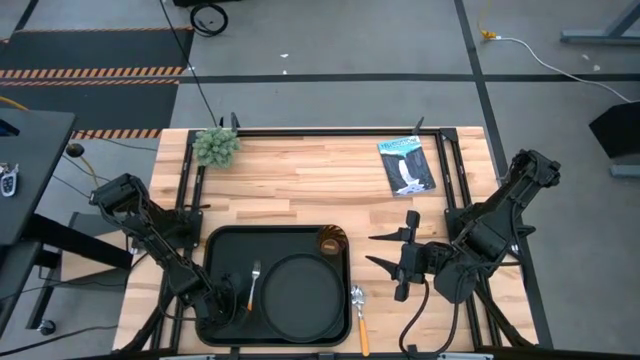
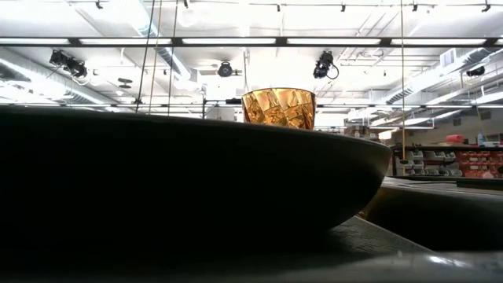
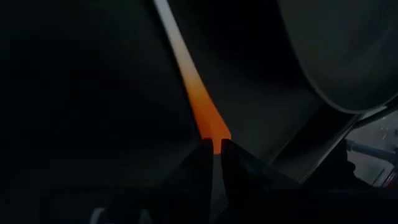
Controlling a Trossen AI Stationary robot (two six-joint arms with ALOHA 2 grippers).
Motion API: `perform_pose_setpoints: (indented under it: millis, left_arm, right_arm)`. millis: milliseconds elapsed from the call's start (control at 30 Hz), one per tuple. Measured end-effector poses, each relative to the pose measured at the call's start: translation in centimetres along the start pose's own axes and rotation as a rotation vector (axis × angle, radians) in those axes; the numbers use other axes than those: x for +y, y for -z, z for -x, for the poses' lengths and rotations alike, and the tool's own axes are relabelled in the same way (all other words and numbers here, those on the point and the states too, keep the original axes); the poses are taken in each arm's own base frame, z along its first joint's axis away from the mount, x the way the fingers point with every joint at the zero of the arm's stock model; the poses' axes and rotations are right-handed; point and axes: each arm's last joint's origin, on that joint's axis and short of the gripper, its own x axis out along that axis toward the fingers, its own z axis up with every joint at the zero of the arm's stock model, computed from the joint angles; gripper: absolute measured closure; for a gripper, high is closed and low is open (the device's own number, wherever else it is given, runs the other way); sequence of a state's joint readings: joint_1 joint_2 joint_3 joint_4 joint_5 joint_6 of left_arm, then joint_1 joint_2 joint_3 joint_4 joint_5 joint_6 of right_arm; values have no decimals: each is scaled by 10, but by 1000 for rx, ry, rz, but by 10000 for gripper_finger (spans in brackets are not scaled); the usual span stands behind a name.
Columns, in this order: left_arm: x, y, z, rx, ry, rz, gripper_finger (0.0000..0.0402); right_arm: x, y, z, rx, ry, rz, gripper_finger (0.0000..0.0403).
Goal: Pick and place plate/cup/fork/spoon on tray
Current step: Put the brown spoon on the black tray
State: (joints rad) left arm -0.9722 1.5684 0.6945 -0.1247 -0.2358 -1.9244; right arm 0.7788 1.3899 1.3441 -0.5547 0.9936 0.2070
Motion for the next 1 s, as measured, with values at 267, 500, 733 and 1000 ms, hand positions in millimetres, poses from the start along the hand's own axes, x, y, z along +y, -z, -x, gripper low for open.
perform_pose_setpoints:
  millis: [267, 500, 733, 1000]
  left_arm:
    - [1, 0, 0, 14, -11, -2, 363]
    - [3, -1, 0, 3, -37, -8, 363]
    - [1, -8, -2, -19, -40, -10, 363]
    - [0, -11, -3, -27, -33, -13, 363]
  right_arm:
    - [5, 1, 6, -8, -25, 26, 207]
    - [7, 1, 11, -21, -8, 40, 207]
    - [7, 1, 11, -21, -7, 40, 207]
    - [7, 1, 11, -21, -7, 40, 207]
